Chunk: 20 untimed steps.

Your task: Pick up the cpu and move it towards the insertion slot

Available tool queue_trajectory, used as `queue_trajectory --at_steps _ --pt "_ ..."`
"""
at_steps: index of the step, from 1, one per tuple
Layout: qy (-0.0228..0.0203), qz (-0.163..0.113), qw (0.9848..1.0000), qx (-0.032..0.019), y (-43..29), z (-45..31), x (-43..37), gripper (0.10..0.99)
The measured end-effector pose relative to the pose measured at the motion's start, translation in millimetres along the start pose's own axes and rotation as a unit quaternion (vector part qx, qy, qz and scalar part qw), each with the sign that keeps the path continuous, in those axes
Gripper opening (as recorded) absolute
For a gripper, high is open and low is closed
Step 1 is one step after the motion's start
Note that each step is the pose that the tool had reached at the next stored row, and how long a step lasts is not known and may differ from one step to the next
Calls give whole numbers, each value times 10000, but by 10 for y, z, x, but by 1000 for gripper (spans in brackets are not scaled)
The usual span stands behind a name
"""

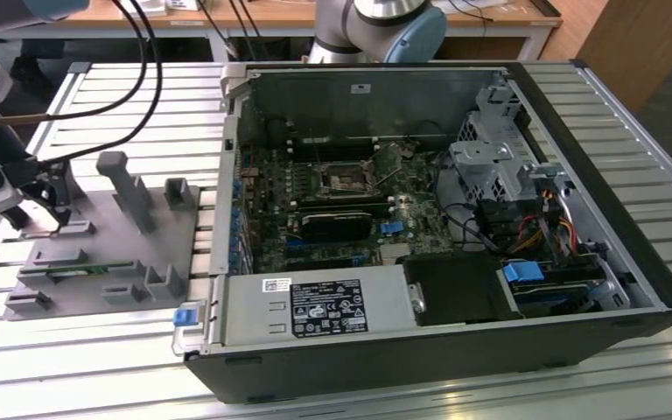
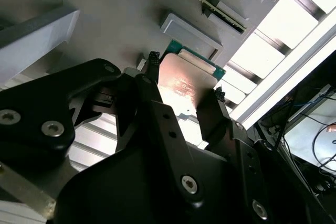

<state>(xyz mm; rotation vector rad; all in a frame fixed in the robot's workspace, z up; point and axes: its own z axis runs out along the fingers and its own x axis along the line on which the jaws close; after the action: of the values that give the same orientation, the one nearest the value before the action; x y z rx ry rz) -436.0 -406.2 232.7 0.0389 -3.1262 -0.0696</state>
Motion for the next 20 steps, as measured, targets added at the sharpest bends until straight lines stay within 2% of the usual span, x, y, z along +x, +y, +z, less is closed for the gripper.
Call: queue_trajectory --at_steps 20 --pt "0 0 10000 0 7 -152 2 533"
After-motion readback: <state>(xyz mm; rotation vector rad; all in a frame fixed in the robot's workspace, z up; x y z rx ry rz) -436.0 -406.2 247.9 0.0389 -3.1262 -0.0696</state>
